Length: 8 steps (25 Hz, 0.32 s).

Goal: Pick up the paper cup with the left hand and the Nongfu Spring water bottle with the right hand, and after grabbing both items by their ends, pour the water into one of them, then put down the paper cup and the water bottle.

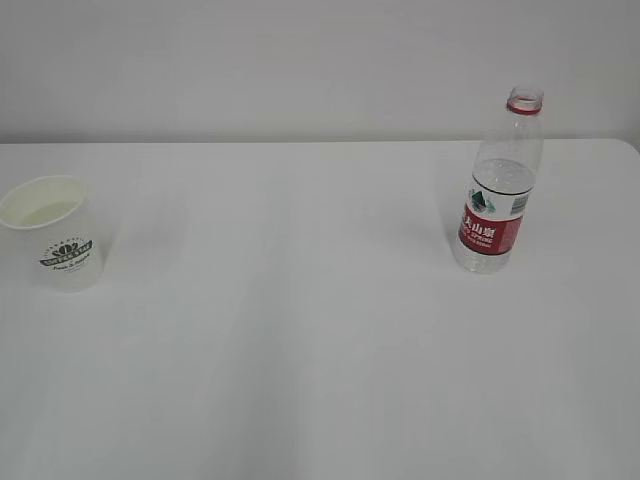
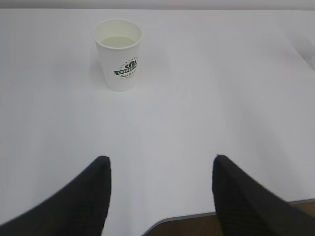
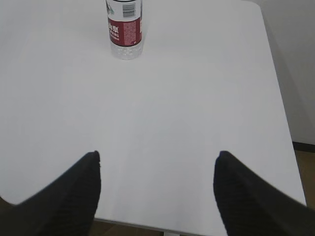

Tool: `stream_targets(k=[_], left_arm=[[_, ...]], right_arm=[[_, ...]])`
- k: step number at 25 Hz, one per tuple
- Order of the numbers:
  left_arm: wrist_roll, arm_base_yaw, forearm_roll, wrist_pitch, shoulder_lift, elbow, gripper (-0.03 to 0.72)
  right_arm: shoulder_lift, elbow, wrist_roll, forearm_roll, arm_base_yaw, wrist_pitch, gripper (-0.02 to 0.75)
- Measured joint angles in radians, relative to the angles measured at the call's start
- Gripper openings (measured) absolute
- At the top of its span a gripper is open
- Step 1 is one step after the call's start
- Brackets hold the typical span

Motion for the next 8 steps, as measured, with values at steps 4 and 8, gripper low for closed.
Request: stream_targets(k=[4,8], left_arm=[[0.000,0.000,0.000,0.000,0.000,0.000,0.461],[0.000,0.000,0.000,0.000,0.000,0.000,0.461]], right_arm=[[0.000,0.000,0.000,0.000,0.000,0.000,0.546],[0.000,0.000,0.000,0.000,0.000,0.000,0.546]])
